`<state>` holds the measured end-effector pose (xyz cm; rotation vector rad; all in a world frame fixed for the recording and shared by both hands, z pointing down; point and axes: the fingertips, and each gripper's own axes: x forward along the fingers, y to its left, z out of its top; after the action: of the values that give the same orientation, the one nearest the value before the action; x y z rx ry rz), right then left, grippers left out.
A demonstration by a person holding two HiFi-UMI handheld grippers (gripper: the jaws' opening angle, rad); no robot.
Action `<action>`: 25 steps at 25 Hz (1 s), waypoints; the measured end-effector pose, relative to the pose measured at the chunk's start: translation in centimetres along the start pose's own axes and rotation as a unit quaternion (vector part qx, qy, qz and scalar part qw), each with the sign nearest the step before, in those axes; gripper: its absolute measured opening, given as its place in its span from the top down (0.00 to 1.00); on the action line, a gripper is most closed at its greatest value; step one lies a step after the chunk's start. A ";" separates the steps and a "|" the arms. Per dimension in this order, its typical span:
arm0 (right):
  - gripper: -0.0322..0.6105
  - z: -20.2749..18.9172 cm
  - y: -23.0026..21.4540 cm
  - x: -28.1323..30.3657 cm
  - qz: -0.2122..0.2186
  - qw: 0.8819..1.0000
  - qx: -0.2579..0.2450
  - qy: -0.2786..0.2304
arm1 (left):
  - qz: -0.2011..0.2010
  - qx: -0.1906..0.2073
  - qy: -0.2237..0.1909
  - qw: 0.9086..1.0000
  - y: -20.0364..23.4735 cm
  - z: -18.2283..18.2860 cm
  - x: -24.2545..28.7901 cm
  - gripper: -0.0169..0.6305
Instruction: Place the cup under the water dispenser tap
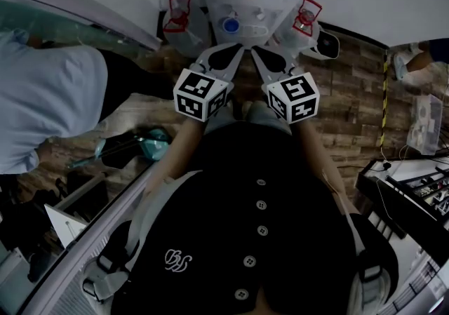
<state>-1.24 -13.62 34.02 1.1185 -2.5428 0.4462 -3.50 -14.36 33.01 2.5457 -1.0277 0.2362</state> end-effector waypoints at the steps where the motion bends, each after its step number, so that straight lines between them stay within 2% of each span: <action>1: 0.95 0.0 0.0 0.0 0.000 1.000 -0.001 0.001 | 0.002 -0.001 0.000 1.000 0.1 0.0 -0.1 0.97; 25: 0.95 -0.9 2.2 0.0 0.036 0.999 -0.032 0.022 | 0.023 0.002 0.015 1.000 0.7 -1.4 -1.0 0.97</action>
<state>-2.71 -11.83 34.49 0.9869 -2.5455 0.3996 -4.69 -13.60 34.19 2.5165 -1.0767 0.2870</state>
